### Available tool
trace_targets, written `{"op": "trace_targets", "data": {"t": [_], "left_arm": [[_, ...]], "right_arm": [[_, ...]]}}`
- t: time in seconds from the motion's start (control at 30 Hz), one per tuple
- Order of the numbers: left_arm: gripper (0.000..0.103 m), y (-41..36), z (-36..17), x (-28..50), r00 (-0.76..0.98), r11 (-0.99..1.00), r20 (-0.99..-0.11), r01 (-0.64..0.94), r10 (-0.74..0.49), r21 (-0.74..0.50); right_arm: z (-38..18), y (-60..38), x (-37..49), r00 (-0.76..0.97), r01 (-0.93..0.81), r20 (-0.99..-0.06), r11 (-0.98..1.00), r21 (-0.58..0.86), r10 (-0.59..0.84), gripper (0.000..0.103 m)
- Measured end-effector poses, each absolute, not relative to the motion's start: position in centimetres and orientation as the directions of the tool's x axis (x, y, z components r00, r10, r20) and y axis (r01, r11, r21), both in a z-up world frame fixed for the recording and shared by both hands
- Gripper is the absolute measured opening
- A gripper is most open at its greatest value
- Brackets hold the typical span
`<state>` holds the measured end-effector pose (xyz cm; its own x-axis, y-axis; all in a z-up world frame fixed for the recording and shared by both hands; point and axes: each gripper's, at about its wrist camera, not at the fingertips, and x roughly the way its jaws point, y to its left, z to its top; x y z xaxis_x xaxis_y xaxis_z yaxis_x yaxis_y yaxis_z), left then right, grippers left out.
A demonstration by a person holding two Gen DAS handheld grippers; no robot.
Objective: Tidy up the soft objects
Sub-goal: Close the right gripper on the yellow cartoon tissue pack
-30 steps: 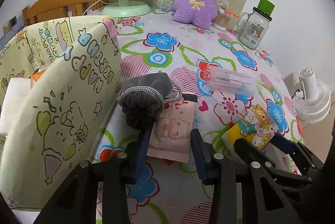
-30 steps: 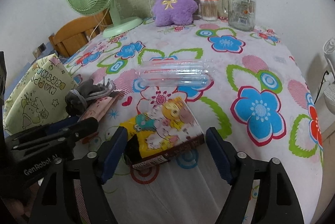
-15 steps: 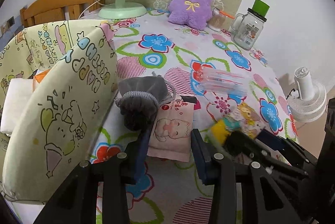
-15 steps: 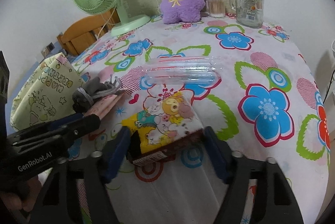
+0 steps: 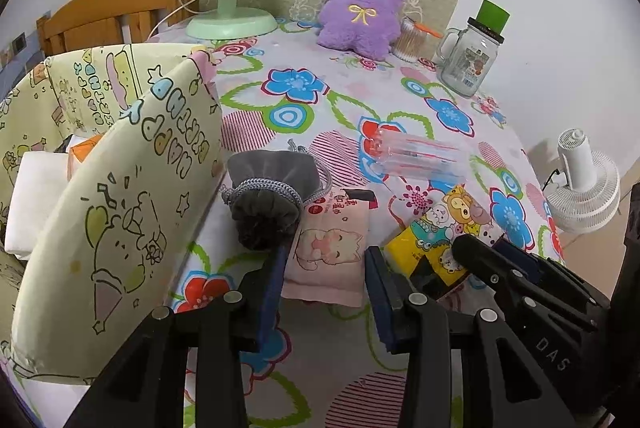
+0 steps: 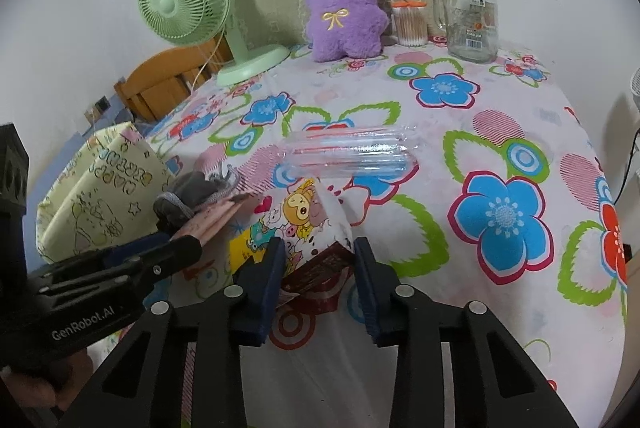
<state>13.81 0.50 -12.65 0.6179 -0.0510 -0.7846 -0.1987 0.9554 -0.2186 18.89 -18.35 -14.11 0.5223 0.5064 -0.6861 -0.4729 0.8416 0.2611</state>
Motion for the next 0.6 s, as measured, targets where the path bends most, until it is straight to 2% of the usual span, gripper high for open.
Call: {"op": "trace_targets", "data": {"t": [0.1,0.17,0.23,0.3,0.4,0.6], "left_arm": [[0.041,0.5,-12.7,13.8,0.615,0.955,-0.787,-0.196,-0.056,-0.221],[0.041,0.6,-12.6,13.8,0.615,0.955,-0.786,-0.196,-0.058,-0.224],[0.041,0.8,-12.6,13.7,0.616,0.952,-0.785,-0.197,-0.065,-0.233],[0.041,0.9,-12.4,13.7,0.619,0.952,-0.783,-0.197,-0.066,-0.236],[0.041,0.9,-12.4,13.7,0.617,0.952,-0.784,-0.195,-0.067,-0.235],[0.041,1.0,-12.4,13.6,0.617,0.951,-0.784,-0.196,-0.069,-0.237]], "right_arm": [[-14.2,-18.2,19.0,0.521,-0.475,-0.695,0.844,0.247,0.496,0.040],[-14.5,-18.3,19.1,0.521,-0.459,-0.708,0.855,0.240,0.478,0.049],[-14.9,-18.1,19.1,0.509,-0.465,-0.726,0.857,0.221,0.463,0.073],[-15.1,-18.0,18.7,0.507,-0.480,-0.727,0.853,0.208,0.463,0.080],[-15.4,-17.5,18.3,0.481,-0.514,-0.729,0.830,0.217,0.488,0.085],[-15.2,-17.2,17.7,0.488,-0.529,-0.732,0.828,0.186,0.475,0.086]]}}
